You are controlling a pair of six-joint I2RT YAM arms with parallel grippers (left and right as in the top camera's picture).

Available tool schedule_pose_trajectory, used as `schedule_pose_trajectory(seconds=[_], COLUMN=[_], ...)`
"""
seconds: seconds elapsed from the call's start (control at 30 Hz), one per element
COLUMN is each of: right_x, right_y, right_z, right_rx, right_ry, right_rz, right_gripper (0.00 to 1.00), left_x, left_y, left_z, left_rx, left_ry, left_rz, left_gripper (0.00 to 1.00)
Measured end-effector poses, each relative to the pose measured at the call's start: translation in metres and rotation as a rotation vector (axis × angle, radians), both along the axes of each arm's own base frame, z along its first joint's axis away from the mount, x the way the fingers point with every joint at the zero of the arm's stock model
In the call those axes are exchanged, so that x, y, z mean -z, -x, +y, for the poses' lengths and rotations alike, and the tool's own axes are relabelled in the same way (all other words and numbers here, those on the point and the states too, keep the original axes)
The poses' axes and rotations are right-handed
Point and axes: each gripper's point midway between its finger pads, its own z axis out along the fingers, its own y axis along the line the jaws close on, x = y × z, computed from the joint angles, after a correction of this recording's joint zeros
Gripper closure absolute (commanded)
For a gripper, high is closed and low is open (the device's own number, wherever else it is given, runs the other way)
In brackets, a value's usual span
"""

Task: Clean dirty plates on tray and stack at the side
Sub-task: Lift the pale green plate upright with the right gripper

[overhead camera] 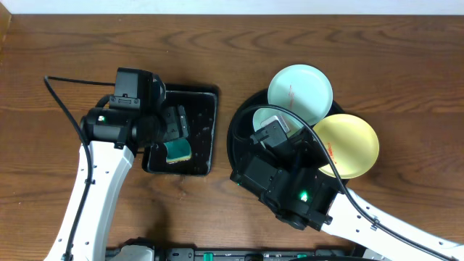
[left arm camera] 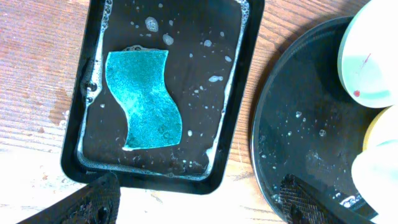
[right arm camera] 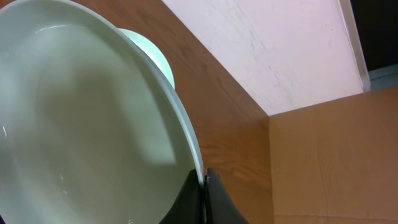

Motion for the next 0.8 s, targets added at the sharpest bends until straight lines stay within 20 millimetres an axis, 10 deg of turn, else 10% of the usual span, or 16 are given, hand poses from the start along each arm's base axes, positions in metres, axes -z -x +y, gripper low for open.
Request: schedule_pose_trajectory(seconds=[0.8], right_x=[0.0075], right_y=[0.0], right_z=[0.0008], right_rx=[0.012], right_ry=[-0.053], right_rz=[0.033], right_gripper=[0.99], left_x=[0.0], left_y=[0.0], left_z=[0.0001], left_rx=[0.0], left_ry=[0.0], left_rz=[0.0], left_gripper=[0.17])
